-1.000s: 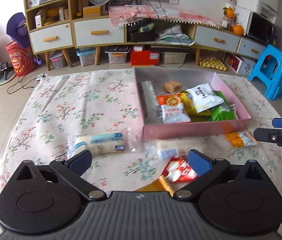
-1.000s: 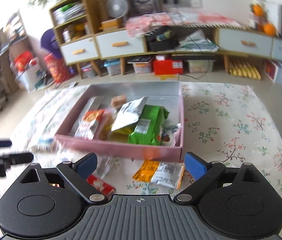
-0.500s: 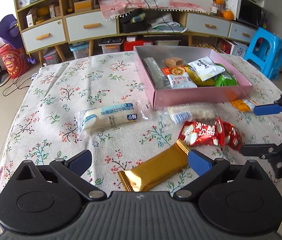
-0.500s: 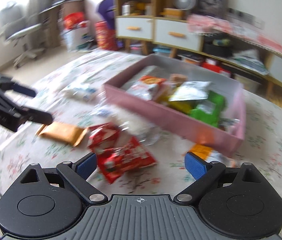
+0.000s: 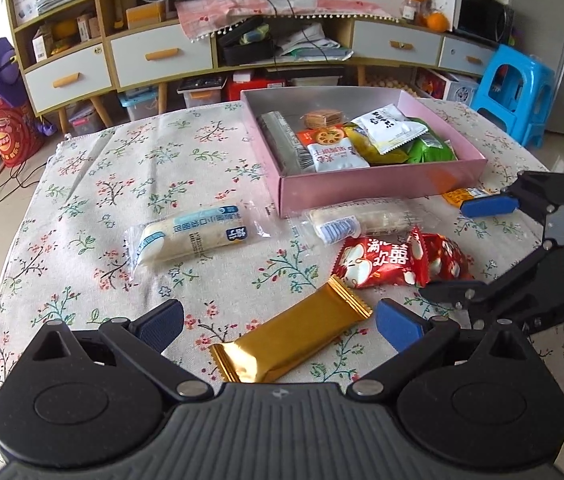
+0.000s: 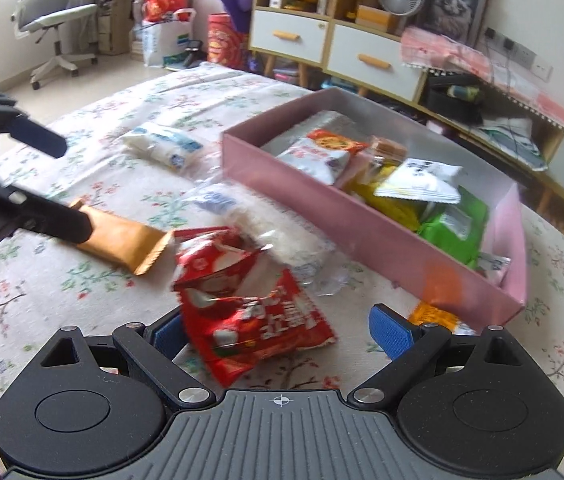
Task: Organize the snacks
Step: 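Withdraw both tools from the box toward the red wrapped packets, then close the left tool on one red packet while the right tool closes on another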
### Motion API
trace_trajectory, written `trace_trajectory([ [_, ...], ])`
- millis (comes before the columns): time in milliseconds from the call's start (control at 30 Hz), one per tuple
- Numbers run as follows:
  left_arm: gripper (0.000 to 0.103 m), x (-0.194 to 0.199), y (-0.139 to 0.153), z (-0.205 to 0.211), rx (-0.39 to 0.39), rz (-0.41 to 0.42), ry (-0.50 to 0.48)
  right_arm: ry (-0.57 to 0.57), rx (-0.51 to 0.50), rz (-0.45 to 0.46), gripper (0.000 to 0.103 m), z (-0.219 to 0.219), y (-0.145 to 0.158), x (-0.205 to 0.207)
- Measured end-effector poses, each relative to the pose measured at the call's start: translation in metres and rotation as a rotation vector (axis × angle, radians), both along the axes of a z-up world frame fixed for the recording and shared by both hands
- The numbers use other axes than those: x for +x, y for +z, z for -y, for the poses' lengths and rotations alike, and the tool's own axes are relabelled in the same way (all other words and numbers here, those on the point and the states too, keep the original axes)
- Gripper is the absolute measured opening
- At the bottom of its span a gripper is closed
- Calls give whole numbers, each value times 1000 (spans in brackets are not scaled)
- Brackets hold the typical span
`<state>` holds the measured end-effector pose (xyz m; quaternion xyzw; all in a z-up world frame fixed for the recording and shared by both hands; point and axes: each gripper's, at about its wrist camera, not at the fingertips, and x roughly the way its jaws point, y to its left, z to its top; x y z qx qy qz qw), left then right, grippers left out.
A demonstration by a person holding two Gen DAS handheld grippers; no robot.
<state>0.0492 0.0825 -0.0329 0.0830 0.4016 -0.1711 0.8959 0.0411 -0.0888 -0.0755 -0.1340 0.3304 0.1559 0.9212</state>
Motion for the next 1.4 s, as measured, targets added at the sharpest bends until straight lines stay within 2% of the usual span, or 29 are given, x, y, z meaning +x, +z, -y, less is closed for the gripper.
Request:
trace_trajectory([
  [133, 102, -2, -1, 9, 8, 0, -28, -10, 27, -1, 96, 15, 5, -3],
  [267, 102, -4, -4, 21, 22, -3, -68, -26, -20, 9, 96, 27, 3, -8],
  [467, 102, -7, -6, 41, 17, -4, -116, -30, -15, -19, 96, 51, 0, -16],
  [567, 99, -6, -6, 51, 22, 1, -133, -5, 1, -43, 96, 58, -1, -20],
  [733, 80, 0, -7, 66, -3, -10, -130, 31, 19, -76, 96, 59, -3, -24],
  [867, 68, 2, -7, 77, -21, -15, -121, 51, 27, -97, 96, 55, -6, -25],
  [933, 57, 3, -6, 82, -24, -18, -125, 50, 25, -99, 96, 53, -8, -25],
  [1000, 51, 4, -8, 87, -20, -26, -133, 44, 30, -100, 96, 52, -8, -25],
  [1100, 50, 4, -8, 92, 2, -19, -135, 32, 52, -103, 96, 51, -6, -23],
  [1300, 36, 7, -7, 91, 5, -21, -102, -6, 83, -84, 95, 51, 0, -20],
  [1400, 32, 8, -9, 90, 17, -28, -85, -26, 97, -88, 94, 50, 1, -17],
])
